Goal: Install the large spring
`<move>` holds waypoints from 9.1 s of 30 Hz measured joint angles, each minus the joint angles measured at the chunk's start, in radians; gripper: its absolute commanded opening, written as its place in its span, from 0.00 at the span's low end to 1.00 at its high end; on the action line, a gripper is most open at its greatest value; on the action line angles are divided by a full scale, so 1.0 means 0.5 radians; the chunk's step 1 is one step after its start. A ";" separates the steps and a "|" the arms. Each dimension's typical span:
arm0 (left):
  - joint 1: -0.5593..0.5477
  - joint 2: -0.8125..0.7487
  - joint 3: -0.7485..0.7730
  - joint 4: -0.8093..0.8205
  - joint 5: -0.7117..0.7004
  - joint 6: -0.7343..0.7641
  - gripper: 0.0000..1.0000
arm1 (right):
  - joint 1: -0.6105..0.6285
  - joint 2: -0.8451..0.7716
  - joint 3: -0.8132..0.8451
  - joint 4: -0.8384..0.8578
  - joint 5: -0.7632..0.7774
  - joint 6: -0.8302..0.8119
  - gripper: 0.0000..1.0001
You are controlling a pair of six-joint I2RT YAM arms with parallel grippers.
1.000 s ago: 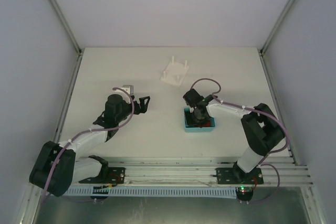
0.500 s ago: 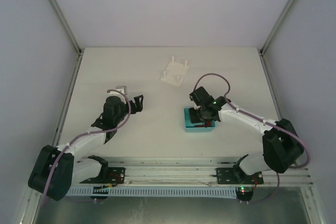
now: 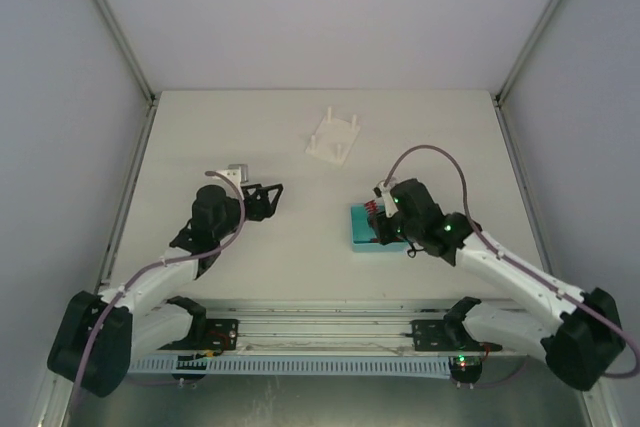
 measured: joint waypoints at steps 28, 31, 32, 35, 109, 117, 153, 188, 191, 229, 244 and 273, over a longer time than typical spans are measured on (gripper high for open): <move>-0.732 0.223 0.571 -0.270 0.370 -0.190 0.56 | 0.494 -0.154 -0.516 1.375 0.018 -0.423 0.07; -0.741 0.272 0.590 -0.358 0.369 -0.177 0.56 | 0.502 -0.154 -0.517 1.390 0.056 -0.448 0.07; -0.743 0.285 0.590 -0.386 0.369 -0.176 0.56 | 0.504 -0.155 -0.517 1.395 0.065 -0.455 0.07; -0.748 0.320 0.594 -0.433 0.372 -0.176 0.54 | 0.510 -0.155 -0.518 1.399 0.086 -0.476 0.07; -0.372 1.707 2.262 -1.072 -0.954 0.578 0.00 | 0.169 -0.531 -0.352 0.286 0.684 0.137 0.99; -0.233 2.158 2.761 -1.093 -0.810 0.612 0.00 | 0.168 -0.548 -0.396 0.337 0.658 0.142 0.99; -0.220 2.925 3.666 -1.103 -0.597 0.681 0.01 | 0.160 -0.605 -0.436 0.370 0.702 0.140 0.99; -0.206 2.635 3.371 -1.025 -0.394 0.658 0.64 | 0.158 -0.459 -0.436 0.392 0.691 0.140 0.99; -0.206 2.320 3.088 -0.964 -0.375 0.636 0.68 | 0.151 -0.385 -0.420 0.381 0.661 0.141 0.99; -0.248 0.111 -0.058 0.020 -0.446 0.182 0.99 | -0.192 0.896 0.708 -0.666 0.155 -1.129 0.48; -0.248 -0.022 -0.064 0.066 -0.449 0.185 0.99 | -0.229 1.089 0.671 -0.585 0.123 -1.495 0.46; -0.248 -0.005 -0.064 0.068 -0.454 0.185 0.99 | -0.237 1.202 0.531 -0.384 0.075 -1.490 0.12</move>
